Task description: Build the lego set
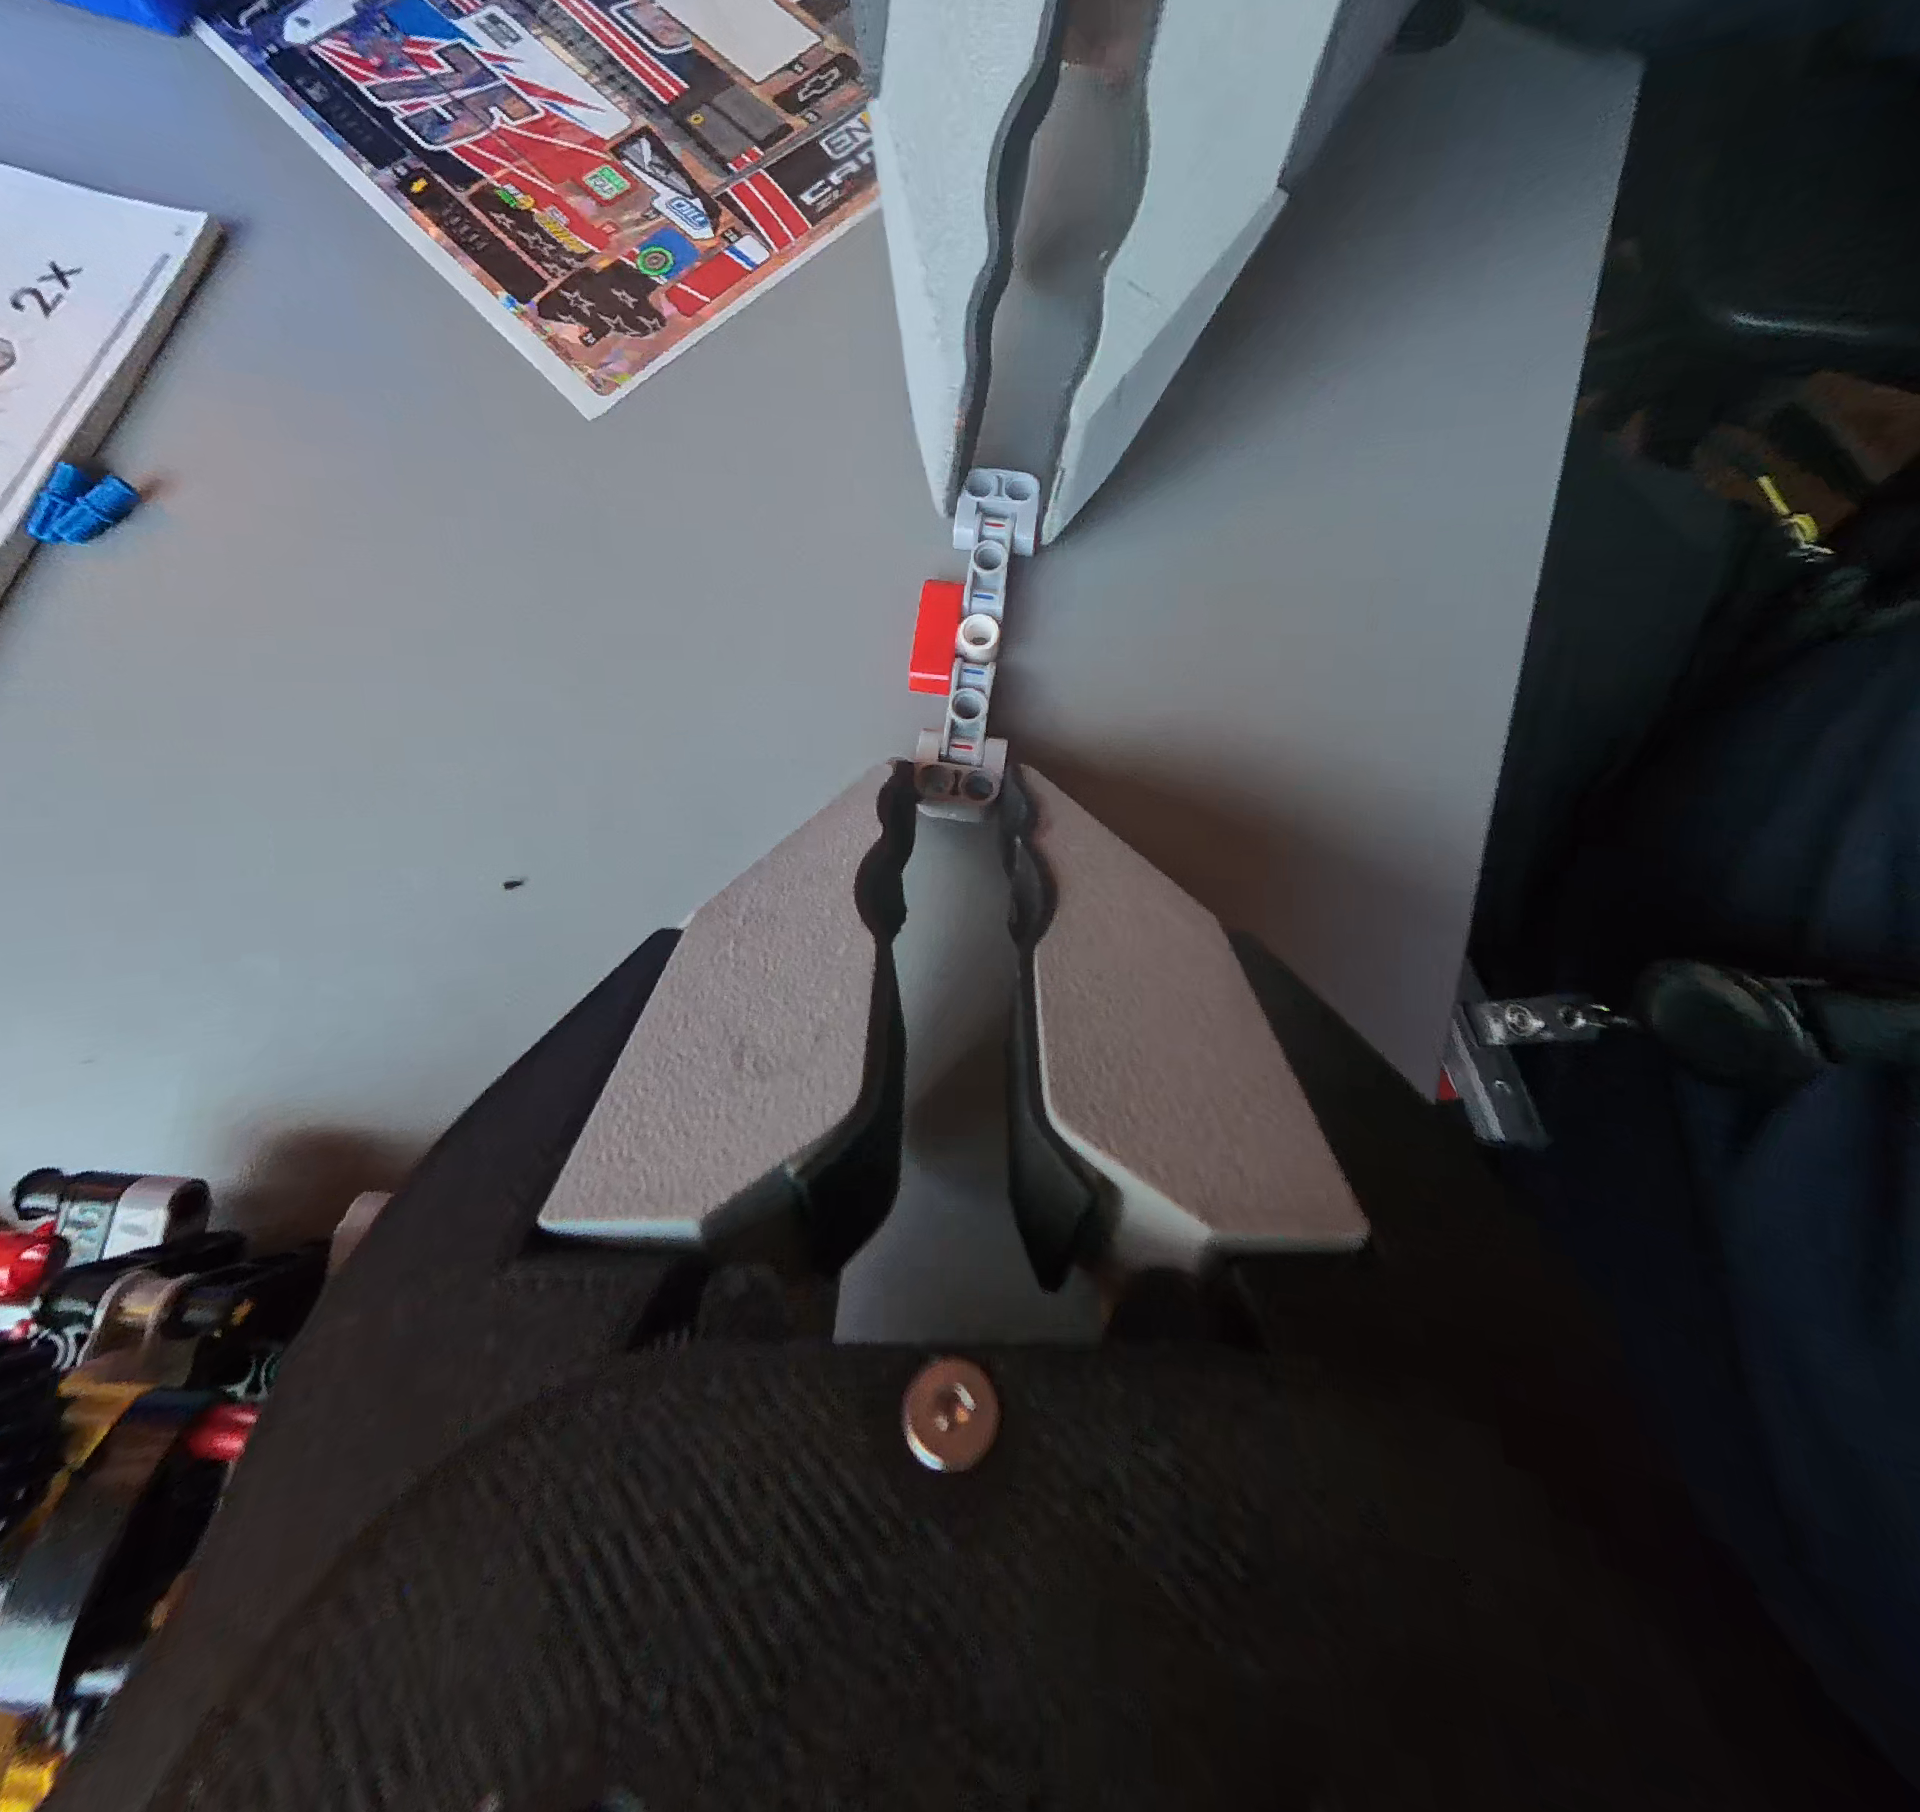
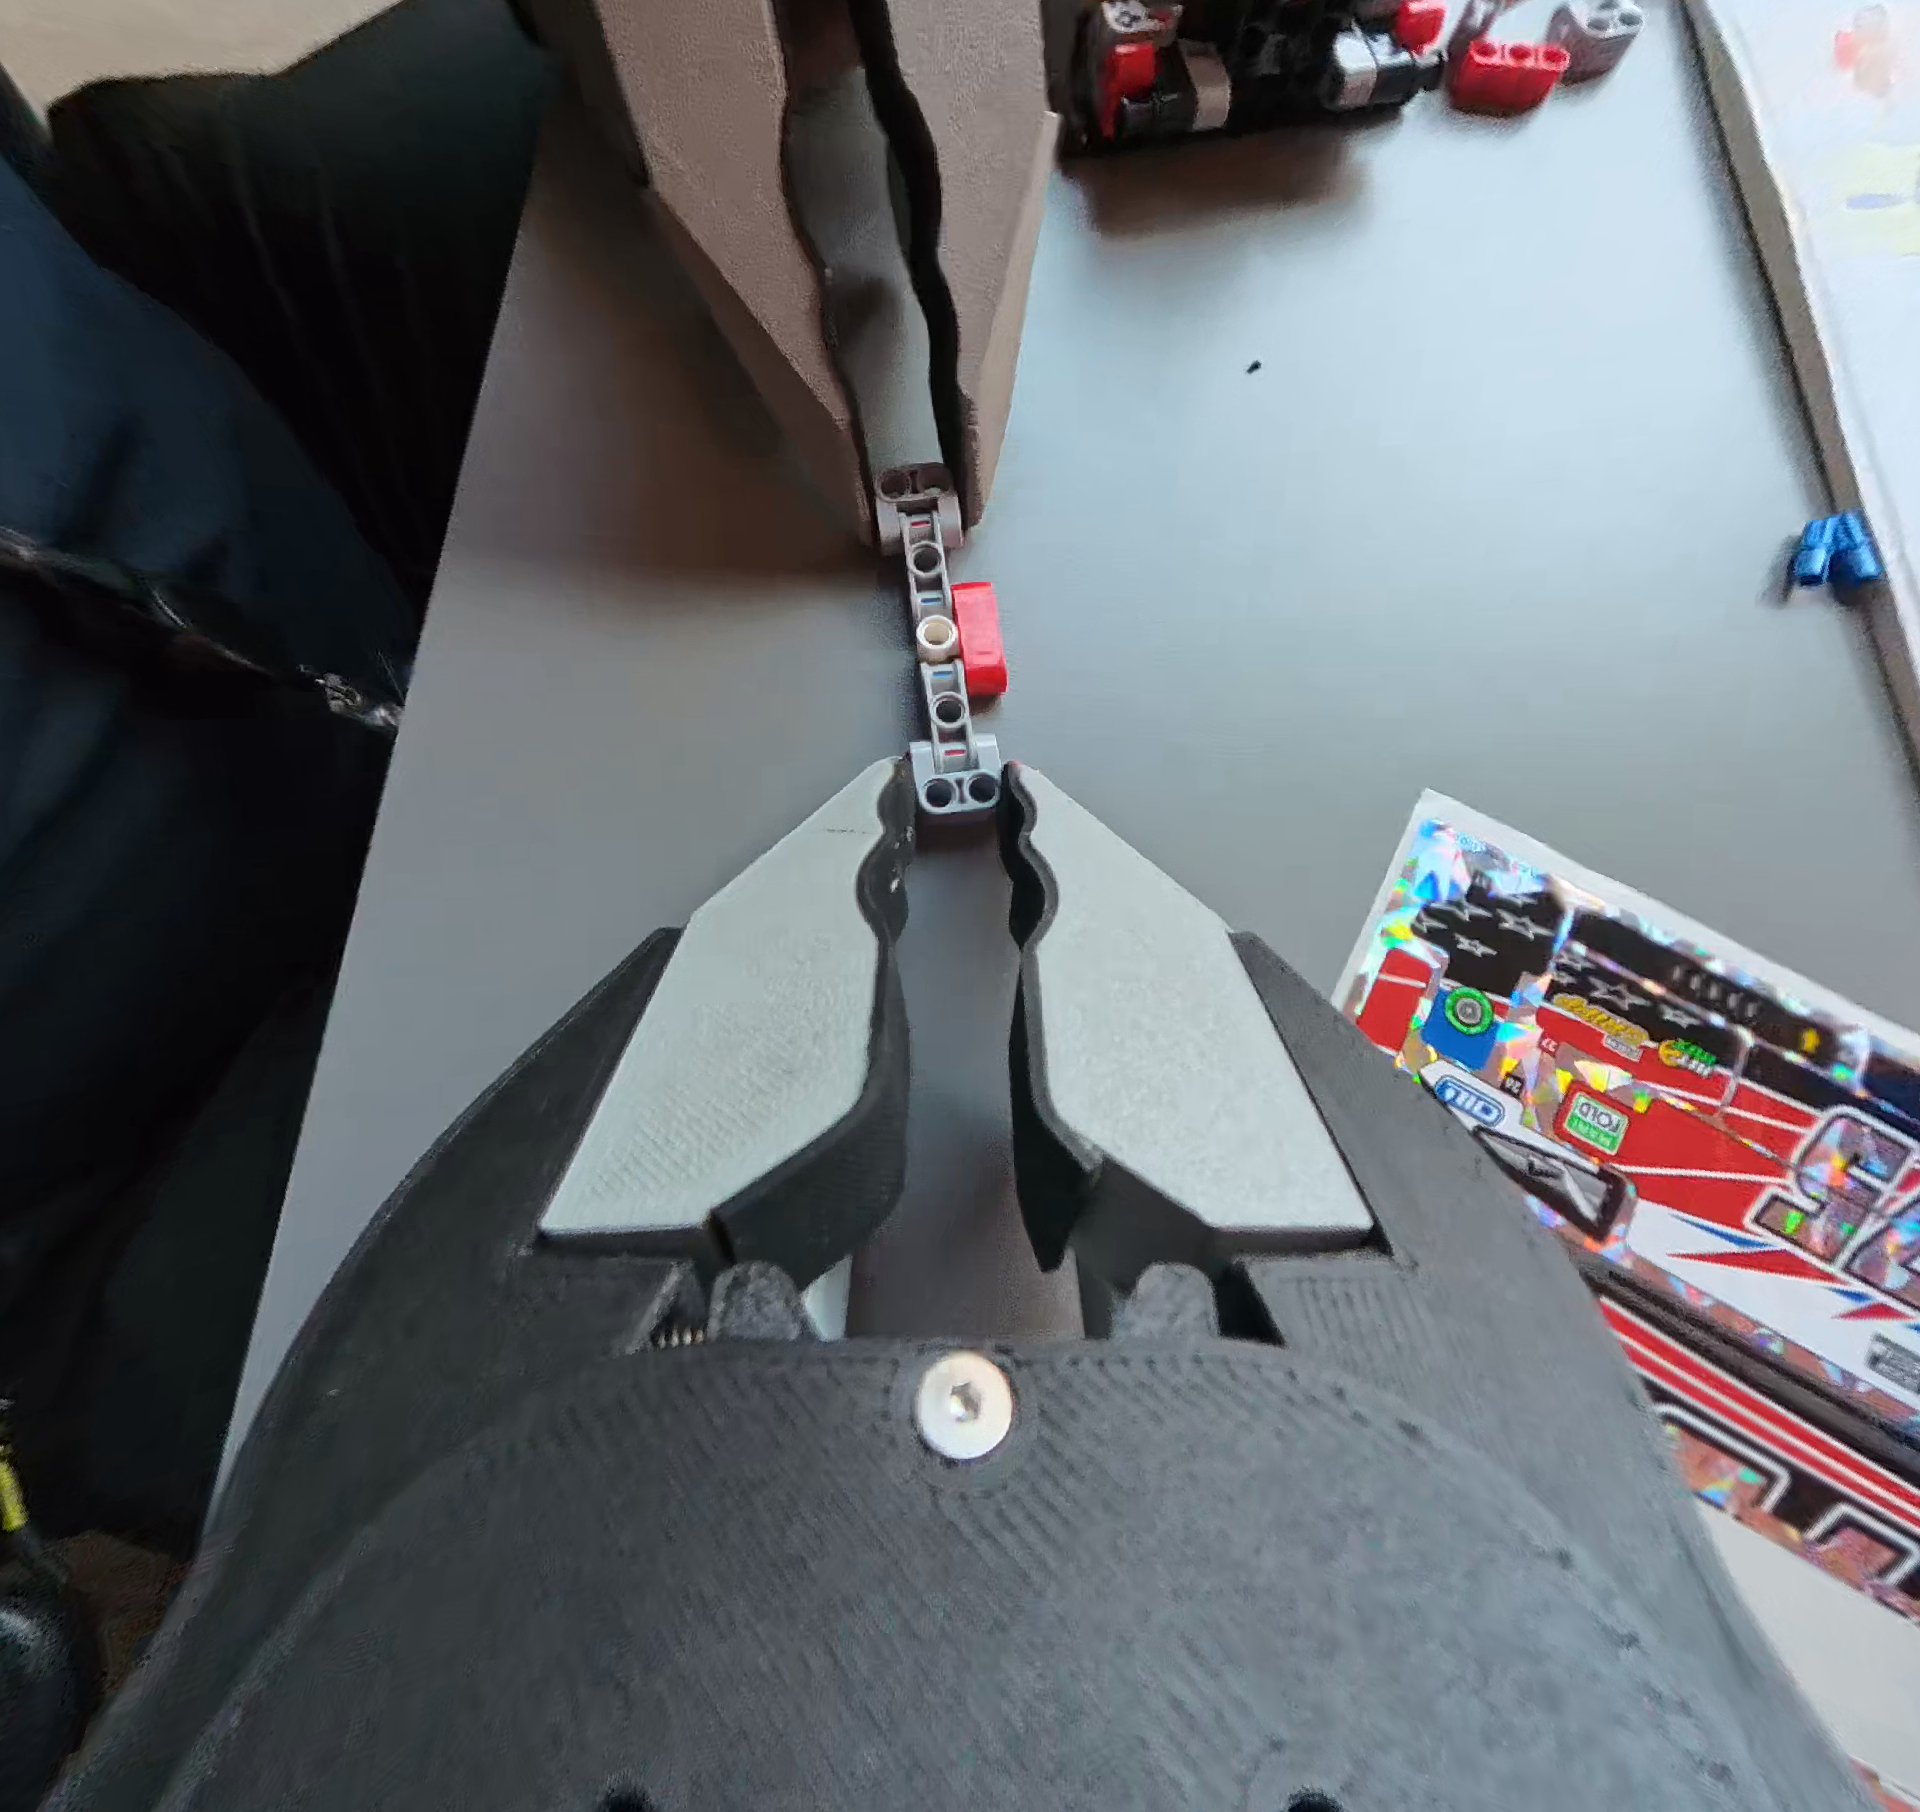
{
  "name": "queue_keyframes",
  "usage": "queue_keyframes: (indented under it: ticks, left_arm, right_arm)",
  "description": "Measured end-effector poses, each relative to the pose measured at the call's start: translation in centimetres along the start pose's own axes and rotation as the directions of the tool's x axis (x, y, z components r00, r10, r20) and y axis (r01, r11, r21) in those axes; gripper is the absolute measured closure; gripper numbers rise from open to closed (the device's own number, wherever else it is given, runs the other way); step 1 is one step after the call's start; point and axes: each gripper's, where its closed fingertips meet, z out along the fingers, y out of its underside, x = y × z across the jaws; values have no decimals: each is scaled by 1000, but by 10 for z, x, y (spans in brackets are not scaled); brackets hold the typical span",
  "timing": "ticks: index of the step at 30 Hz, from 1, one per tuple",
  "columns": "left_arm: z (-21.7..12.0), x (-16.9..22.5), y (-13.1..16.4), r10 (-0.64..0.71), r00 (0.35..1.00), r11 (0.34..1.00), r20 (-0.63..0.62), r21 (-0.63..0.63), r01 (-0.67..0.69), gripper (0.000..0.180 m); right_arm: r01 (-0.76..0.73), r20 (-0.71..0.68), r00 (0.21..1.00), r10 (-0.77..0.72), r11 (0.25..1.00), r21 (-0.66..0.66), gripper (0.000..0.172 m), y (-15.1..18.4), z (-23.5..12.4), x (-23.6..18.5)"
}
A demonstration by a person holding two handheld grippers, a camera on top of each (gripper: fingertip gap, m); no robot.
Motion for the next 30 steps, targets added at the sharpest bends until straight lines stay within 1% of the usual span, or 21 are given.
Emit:
queue_keyframes:
  ticks: [2, 6, 11, 14, 15, 16, 17, 19, 20, 25, 30]
  left_arm:
    - [0, 0, 0, 24, 1000, 1000, 21, 1, -24, 166]
    - [0, 0, -1, 13, 1000, 1000, 20, 2, -13, 166]
    - [0, 2, -1, 36, 999, 999, 26, 4, -36, 165]
    - [0, 2, -1, 28, 999, 1000, 16, 5, -28, 153]
    - [0, 2, -1, 25, 1000, 1000, 13, 5, -25, 146]
    - [0, 3, -1, 21, 1000, 1000, 8, 4, -21, 145]
    - [0, 4, -1, 21, 1000, 1000, -7, 3, -21, 148]
    - [1, 4, -1, 24, 1000, 1000, -7, 3, -24, 159]
    - [1, 4, -2, 26, 1000, 1000, 0, 3, -26, 161]
    - [1, 1, -2, 7, 1000, 1000, 9, 2, -7, 165]
    - [2, 0, -2, 5, 1000, 1000, 25, -2, -5, 166]
  right_arm:
    - [-23, 15, 1000, 23, 1000, 2, 158, 0, -1, 1]
    - [41, -48, 998, -41, 999, -6, 157, 1, 0, 1]
    - [44, -45, 998, -44, 999, 1, 153, 0, -1, 1]
    - [45, -40, 998, -44, 999, 11, 151, -1, -2, 0]
    - [46, -42, 998, -46, 999, 12, 150, -1, -2, 0]
    - [45, -44, 998, -45, 999, 11, 151, -1, -1, 0]
    - [43, -42, 998, -43, 999, 8, 151, -1, -1, 1]
    - [43, -41, 998, -43, 999, 7, 154, -1, 0, 1]
    - [45, -41, 998, -44, 999, 11, 155, -2, 0, 0]
    - [47, -35, 998, -47, 999, 7, 157, -3, 1, -1]
    - [69, -56, 996, -69, 998, -4, 158, -2, 1, -1]
